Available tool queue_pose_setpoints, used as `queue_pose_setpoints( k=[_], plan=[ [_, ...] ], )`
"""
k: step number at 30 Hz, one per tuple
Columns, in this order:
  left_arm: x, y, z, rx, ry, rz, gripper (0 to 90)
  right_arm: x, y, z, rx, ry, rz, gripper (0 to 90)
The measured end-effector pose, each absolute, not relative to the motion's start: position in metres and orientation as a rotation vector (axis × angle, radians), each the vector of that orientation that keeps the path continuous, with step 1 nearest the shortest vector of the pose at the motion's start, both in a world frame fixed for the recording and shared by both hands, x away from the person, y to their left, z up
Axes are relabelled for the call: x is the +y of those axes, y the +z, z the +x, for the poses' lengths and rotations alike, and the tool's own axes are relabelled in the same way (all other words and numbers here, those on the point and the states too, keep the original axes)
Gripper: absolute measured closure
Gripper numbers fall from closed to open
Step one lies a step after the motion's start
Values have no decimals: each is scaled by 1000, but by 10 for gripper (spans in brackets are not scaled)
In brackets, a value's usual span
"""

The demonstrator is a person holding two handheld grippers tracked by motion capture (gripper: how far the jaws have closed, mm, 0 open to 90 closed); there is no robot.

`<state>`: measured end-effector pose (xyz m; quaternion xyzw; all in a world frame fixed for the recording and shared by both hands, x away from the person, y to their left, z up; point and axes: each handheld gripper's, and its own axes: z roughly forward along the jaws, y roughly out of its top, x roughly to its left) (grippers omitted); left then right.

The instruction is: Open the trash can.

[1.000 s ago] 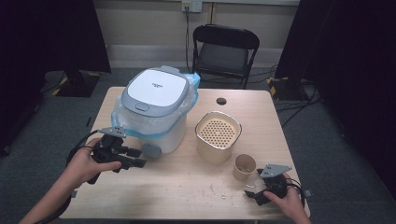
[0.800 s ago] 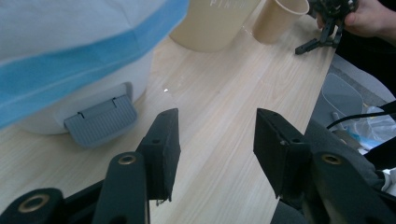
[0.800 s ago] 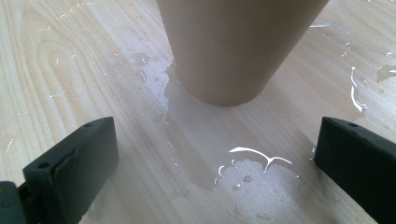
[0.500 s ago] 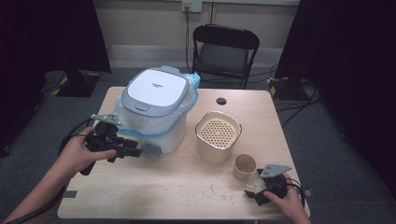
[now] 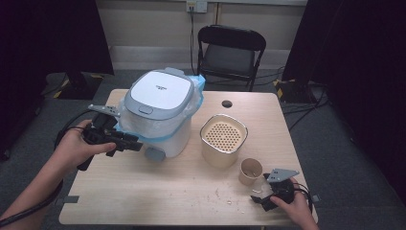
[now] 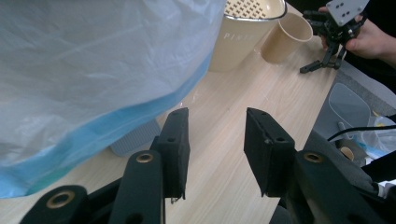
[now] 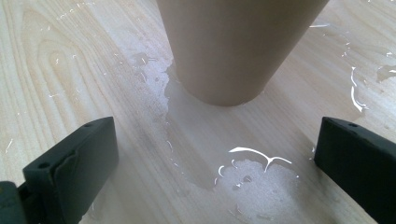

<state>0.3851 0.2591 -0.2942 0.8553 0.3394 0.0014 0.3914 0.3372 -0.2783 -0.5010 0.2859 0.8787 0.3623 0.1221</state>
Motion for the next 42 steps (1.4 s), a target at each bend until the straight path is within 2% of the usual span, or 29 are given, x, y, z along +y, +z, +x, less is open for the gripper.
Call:
queue_pose_setpoints(
  k=[42],
  plan=[
    [259,-242,410,957,54,2180,688,-278,-501,337,2564,1058,836,0]
  ],
)
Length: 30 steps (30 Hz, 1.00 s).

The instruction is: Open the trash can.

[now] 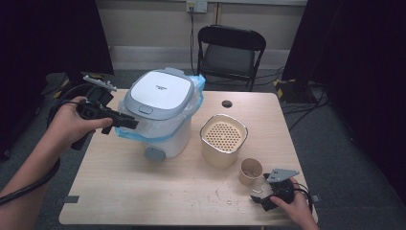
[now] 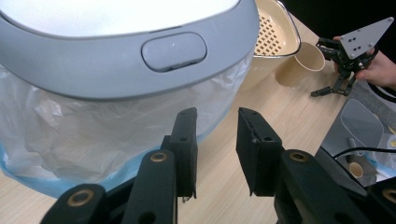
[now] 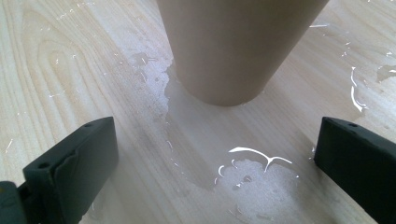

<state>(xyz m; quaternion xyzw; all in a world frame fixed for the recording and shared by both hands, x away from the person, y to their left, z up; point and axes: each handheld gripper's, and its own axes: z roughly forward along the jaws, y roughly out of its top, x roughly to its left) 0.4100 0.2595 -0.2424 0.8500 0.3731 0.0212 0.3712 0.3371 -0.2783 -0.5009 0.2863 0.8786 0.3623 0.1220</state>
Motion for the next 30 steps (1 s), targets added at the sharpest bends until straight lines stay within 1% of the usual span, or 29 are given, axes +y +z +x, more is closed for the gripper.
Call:
queue_pose_setpoints(
  k=[20,26,30],
  plan=[
    [249,-223,428,1001,97,2142,718,-278,-501,337,2562,1059,836,0],
    [247,-223,434,1016,121,2126,729,-278,-501,337,2562,1059,836,0],
    [246,-227,439,1043,133,2112,760,-278,-501,337,2562,1059,836,0]
  ],
)
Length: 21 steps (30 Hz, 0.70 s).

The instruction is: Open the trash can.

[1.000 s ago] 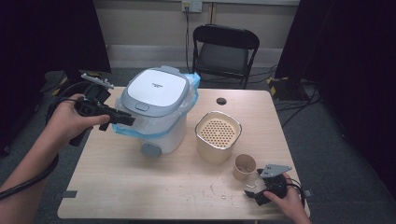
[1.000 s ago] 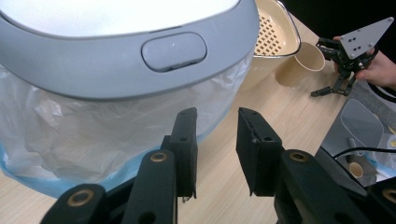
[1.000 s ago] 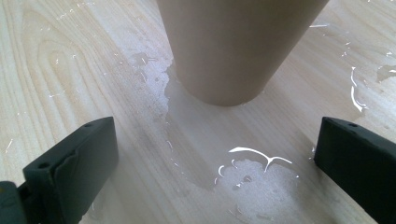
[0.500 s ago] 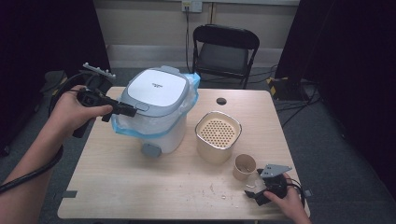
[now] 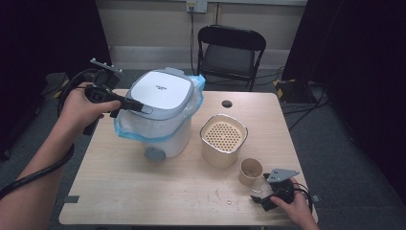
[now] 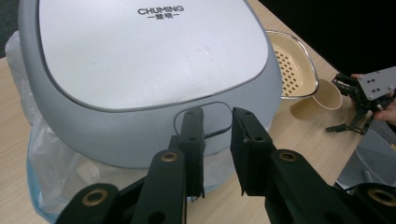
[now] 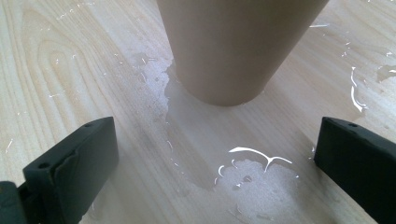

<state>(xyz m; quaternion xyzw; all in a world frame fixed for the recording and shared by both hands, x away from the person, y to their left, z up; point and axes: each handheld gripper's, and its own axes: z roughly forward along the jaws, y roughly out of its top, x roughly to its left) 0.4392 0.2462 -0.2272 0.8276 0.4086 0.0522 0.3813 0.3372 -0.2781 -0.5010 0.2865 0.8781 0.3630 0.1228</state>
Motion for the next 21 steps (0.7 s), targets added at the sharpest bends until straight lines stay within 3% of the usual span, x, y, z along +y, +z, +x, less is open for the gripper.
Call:
queue_pose_setpoints(
  k=[11,21],
  plan=[
    [238,-231,446,1077,165,2103,833,-278,-501,337,2562,1059,836,0],
    [232,-236,449,1085,178,2113,842,-278,-501,337,2562,1059,836,0]
  ],
)
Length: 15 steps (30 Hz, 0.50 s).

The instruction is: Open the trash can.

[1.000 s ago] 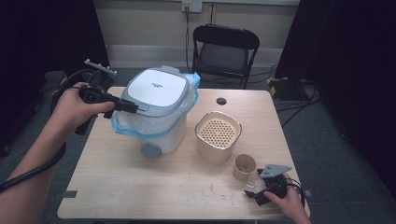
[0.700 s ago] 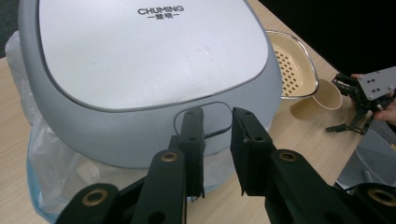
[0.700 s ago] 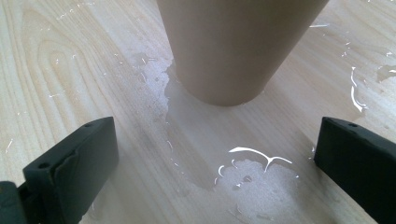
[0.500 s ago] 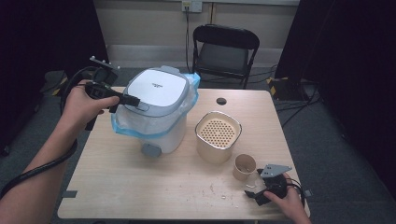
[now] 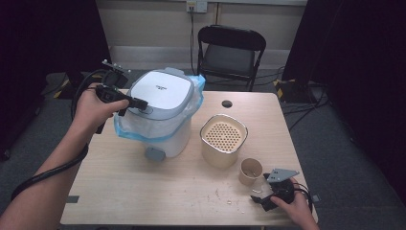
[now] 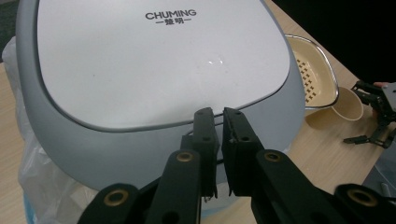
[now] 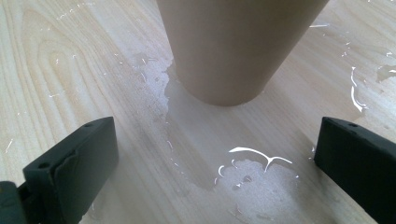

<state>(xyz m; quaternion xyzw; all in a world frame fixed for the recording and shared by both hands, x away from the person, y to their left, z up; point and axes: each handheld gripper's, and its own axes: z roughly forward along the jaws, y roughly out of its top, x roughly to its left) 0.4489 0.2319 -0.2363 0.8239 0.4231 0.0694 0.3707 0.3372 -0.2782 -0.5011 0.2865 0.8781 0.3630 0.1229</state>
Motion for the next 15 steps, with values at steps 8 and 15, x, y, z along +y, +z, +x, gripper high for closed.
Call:
queue_pose_setpoints(
  k=[8,15],
  plan=[
    [233,-239,451,1080,185,2103,854,-278,-501,337,2562,1059,836,0],
    [234,-240,451,1068,199,2102,895,-278,-501,337,2562,1059,836,0]
  ],
)
